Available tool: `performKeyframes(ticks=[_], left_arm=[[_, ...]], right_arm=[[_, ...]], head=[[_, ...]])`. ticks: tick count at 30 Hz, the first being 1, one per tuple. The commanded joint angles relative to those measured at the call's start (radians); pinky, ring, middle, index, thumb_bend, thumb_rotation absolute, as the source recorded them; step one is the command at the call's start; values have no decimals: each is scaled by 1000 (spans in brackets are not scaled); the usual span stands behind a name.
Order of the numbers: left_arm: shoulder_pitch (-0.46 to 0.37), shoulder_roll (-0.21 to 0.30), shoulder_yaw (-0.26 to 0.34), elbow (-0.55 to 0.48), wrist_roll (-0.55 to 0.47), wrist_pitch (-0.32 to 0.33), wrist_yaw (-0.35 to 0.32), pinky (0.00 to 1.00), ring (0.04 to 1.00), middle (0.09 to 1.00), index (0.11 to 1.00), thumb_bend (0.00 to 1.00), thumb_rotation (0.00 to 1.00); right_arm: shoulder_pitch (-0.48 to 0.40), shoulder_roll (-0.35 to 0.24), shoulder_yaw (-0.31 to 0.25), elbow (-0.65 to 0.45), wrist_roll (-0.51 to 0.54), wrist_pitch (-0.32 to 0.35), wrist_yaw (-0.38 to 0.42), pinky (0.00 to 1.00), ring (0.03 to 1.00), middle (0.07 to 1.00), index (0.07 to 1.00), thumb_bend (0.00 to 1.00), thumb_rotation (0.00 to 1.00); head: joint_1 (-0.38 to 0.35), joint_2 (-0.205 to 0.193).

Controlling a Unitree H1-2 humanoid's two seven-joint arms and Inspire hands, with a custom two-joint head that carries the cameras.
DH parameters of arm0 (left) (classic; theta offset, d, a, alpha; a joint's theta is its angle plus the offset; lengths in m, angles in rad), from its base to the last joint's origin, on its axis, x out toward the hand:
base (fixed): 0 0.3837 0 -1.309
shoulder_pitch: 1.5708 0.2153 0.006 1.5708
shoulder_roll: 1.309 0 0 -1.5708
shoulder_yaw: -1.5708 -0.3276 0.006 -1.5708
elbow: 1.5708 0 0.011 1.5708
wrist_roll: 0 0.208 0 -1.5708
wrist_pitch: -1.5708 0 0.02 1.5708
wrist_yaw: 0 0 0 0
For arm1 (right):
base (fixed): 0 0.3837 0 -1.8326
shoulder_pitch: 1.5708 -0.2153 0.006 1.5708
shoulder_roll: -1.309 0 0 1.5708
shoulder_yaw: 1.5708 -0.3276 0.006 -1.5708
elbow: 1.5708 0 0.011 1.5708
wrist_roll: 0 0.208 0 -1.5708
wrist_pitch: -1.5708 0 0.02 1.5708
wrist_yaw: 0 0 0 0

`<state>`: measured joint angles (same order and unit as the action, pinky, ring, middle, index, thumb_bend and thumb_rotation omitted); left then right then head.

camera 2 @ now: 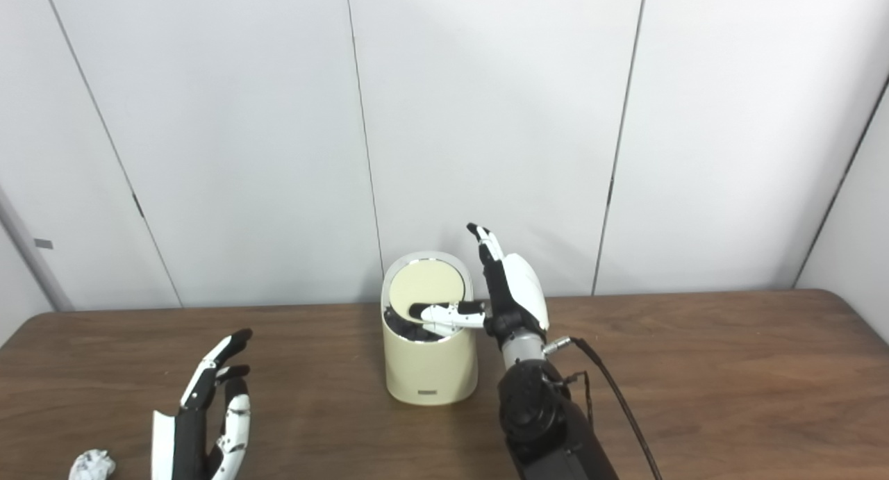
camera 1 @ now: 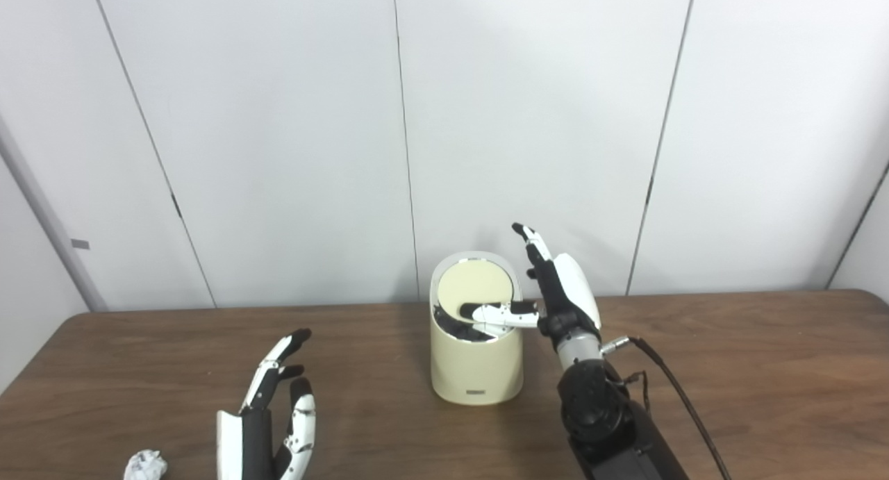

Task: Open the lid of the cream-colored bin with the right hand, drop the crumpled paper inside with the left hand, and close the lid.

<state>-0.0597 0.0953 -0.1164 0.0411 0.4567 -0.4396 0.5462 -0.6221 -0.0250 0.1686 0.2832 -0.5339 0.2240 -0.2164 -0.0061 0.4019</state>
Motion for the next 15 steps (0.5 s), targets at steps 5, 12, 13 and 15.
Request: performKeyframes(ticks=[5, 12, 13, 15], left_arm=[[33, -15, -10, 85, 8, -29, -3, 698, 826, 847, 820, 149, 793], [31, -9, -21, 88, -8, -30, 2, 700, 826, 847, 821, 159, 790], [31, -8, -21, 88, -8, -30, 2, 700, 826, 848, 822, 161, 788], [31, -7, -21, 88, -5, -30, 2, 700, 826, 848, 820, 161, 786]], right_arm=[[-26, -6, 5, -21, -8, 2, -4, 762, 922, 983, 951, 761, 33], [-16, -6, 5, -39, -5, 10, -2, 766, 919, 979, 950, 814, 246], [-14, -5, 5, -42, -3, 12, -1, 776, 922, 978, 949, 832, 311], [-12, -4, 4, -46, -2, 15, 0, 781, 922, 977, 950, 851, 400]], head=[[-2, 1], [-3, 2], [-4, 2], [-5, 2]])
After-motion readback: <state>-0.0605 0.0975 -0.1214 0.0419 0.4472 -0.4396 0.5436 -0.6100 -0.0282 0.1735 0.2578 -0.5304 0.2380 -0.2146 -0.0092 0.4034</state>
